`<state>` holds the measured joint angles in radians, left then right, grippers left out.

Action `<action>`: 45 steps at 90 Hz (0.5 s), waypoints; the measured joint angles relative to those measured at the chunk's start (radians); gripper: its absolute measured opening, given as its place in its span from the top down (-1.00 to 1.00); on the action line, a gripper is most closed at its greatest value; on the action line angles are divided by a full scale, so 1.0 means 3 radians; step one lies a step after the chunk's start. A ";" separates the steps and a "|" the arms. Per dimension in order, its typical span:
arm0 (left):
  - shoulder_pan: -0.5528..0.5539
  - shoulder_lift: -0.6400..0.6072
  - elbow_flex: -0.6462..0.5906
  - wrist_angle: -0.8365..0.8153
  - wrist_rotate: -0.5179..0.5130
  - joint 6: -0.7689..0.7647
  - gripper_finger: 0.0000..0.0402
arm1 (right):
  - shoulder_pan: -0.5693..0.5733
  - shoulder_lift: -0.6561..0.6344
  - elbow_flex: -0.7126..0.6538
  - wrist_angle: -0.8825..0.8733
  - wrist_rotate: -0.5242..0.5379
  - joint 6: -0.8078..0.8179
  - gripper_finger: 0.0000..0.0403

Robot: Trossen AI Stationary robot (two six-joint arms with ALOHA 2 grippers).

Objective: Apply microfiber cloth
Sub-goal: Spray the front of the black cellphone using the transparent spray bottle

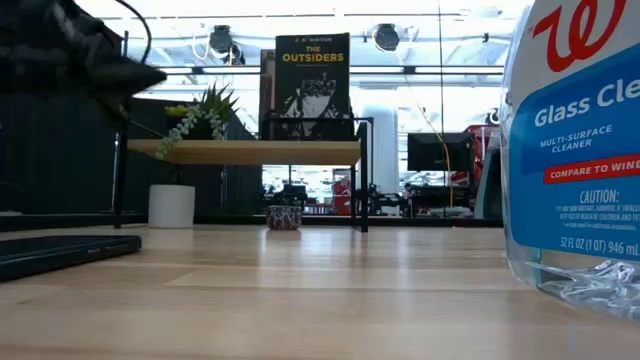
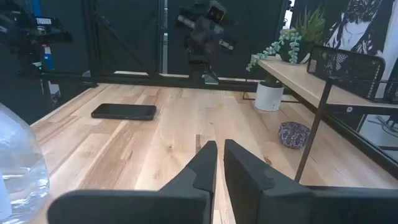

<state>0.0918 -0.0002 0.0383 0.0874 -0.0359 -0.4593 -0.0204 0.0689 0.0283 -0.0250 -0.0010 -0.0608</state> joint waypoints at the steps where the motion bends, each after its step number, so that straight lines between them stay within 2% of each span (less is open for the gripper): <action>1: 0.0000 0.0000 0.0000 0.0022 -0.0011 -0.0035 0.96 | 0.0000 0.0000 0.0000 0.0000 0.0000 0.0000 0.93; 15: -0.0003 0.0000 0.0035 0.0283 -0.0084 -0.0908 0.97 | 0.0000 0.0000 -0.0001 0.0000 0.0000 0.0000 0.93; 25: -0.0096 0.0172 0.0277 0.0242 -0.0030 -0.1069 1.00 | 0.0000 0.0000 -0.0001 0.0000 0.0000 0.0000 0.93; 34: -0.0210 0.0555 0.0692 -0.0174 -0.0157 -0.1017 1.00 | 0.0000 0.0000 0.0000 0.0000 0.0000 0.0000 0.93; 45: -0.0340 0.1281 0.1313 -0.0931 -0.0234 -0.0980 1.00 | 0.0000 -0.0001 0.0000 0.0000 0.0000 0.0000 0.93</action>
<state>-0.0101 0.3841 0.4322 -0.1918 -0.1062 -0.7532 -0.0204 0.0686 0.0283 -0.0250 -0.0010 -0.0609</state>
